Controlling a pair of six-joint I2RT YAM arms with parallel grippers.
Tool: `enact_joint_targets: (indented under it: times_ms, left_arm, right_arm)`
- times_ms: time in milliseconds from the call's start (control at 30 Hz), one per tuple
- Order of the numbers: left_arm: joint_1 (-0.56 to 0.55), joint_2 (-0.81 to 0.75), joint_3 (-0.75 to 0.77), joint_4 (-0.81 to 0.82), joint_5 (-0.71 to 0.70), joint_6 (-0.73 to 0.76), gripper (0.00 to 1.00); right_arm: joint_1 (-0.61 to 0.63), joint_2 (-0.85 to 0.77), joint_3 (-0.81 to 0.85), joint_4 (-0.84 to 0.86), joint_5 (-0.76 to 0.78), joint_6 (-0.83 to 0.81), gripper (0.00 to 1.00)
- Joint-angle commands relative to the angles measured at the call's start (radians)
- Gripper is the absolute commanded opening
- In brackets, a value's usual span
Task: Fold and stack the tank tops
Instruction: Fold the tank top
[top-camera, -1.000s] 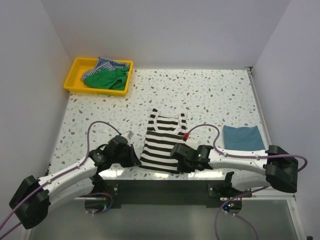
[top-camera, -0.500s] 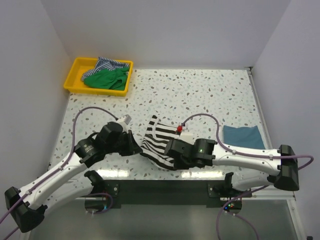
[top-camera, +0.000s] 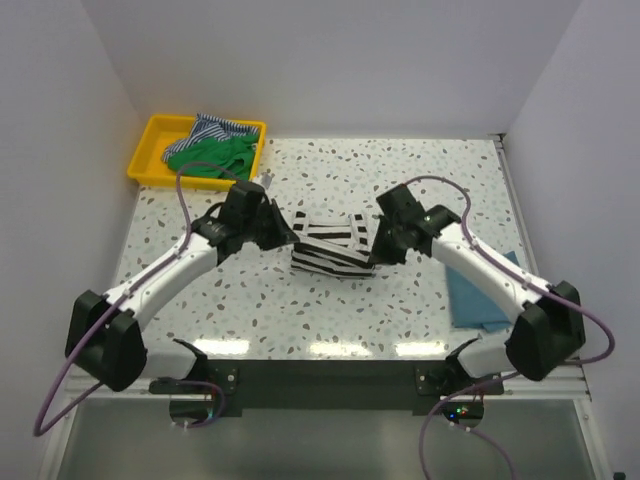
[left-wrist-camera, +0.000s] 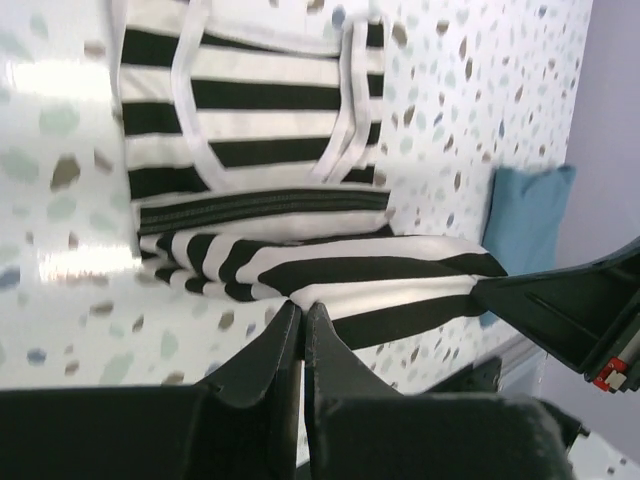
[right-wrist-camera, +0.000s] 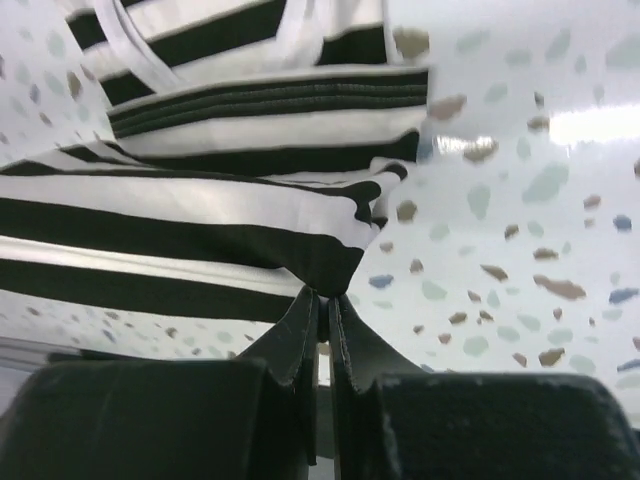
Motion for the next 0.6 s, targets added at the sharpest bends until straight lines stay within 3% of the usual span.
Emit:
enact_joint_targets:
  times_ms: [0, 233, 267, 300, 333, 367, 400, 467, 567]
  left_arm:
    - [0.063, 0.156, 0.141, 0.187, 0.021, 0.012, 0.0]
    - [0.161, 0.524, 0.512, 0.236, 0.044, 0.0, 0.0]
    - [0.172, 0.567, 0.545, 0.253, 0.047, 0.0, 0.0]
    - [0.184, 0.663, 0.606, 0.317, 0.083, 0.004, 0.08]
    - [0.21, 0.713, 0.638, 0.338, 0.094, 0.009, 0.24]
    - [0.221, 0.76, 0.663, 0.371, 0.108, 0.006, 0.31]
    - [0.232, 0.828, 0.681, 0.491, 0.154, 0.003, 0.35]
    - [0.258, 0.873, 0.697, 0.574, 0.185, -0.034, 0.48]
    - [0.279, 0.907, 0.746, 0.609, 0.193, -0.014, 0.54]
  right_arm:
    - [-0.162, 0.152, 0.148, 0.089, -0.163, -0.172, 0.01]
    - [-0.329, 0.639, 0.691, 0.029, -0.259, -0.239, 0.06]
    - [-0.341, 0.696, 0.739, 0.038, -0.266, -0.239, 0.22]
    - [-0.353, 0.794, 0.794, 0.028, -0.279, -0.237, 0.3]
    - [-0.364, 0.842, 0.893, 0.031, -0.29, -0.239, 0.39]
    - [-0.376, 0.874, 0.929, 0.041, -0.287, -0.239, 0.54]
    - [-0.378, 0.891, 0.951, 0.089, -0.28, -0.24, 0.58]
    - [-0.378, 0.896, 0.933, 0.165, -0.252, -0.237, 0.67]
    - [-0.377, 0.856, 0.92, 0.169, -0.133, -0.277, 0.7]
